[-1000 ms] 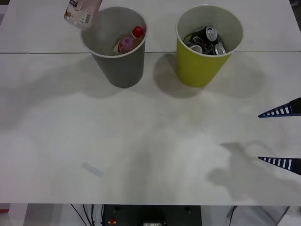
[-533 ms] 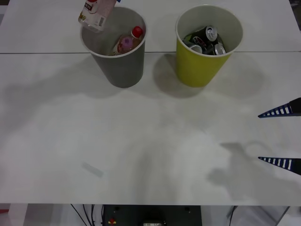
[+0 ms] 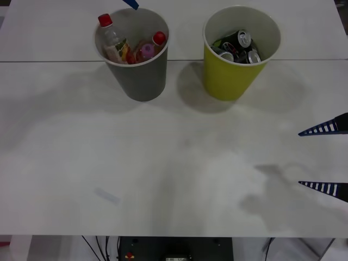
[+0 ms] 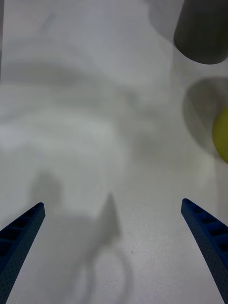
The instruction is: Put the can into the green bin and the plastic bottle into the gray bin
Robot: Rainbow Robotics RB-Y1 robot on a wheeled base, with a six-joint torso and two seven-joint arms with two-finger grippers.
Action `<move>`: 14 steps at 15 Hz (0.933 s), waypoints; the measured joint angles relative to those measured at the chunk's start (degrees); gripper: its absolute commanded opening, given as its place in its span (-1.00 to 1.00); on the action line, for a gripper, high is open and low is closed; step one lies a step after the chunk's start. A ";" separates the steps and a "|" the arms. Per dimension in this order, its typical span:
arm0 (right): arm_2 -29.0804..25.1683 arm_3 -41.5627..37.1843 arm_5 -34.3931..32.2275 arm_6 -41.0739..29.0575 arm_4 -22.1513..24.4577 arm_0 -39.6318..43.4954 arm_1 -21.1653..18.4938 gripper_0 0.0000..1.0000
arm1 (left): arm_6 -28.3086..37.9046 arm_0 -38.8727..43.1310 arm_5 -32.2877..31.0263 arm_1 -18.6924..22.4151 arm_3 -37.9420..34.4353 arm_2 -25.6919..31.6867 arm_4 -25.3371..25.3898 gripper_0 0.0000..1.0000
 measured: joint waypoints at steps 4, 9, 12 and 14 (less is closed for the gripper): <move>0.00 0.00 0.00 0.00 0.00 0.00 0.00 1.00 | -2.19 6.84 0.65 10.28 -8.96 0.43 8.19 1.00; 0.00 0.00 0.00 0.00 0.00 0.00 0.00 1.00 | -13.63 23.94 1.19 19.99 -18.16 11.76 15.22 1.00; 0.00 0.00 0.00 0.00 0.00 0.00 0.00 1.00 | -20.90 39.95 0.86 22.28 -26.04 25.18 15.21 1.00; 0.00 0.01 0.00 0.00 0.00 0.00 0.00 1.00 | -26.13 51.74 0.56 22.47 -31.42 35.06 15.13 1.00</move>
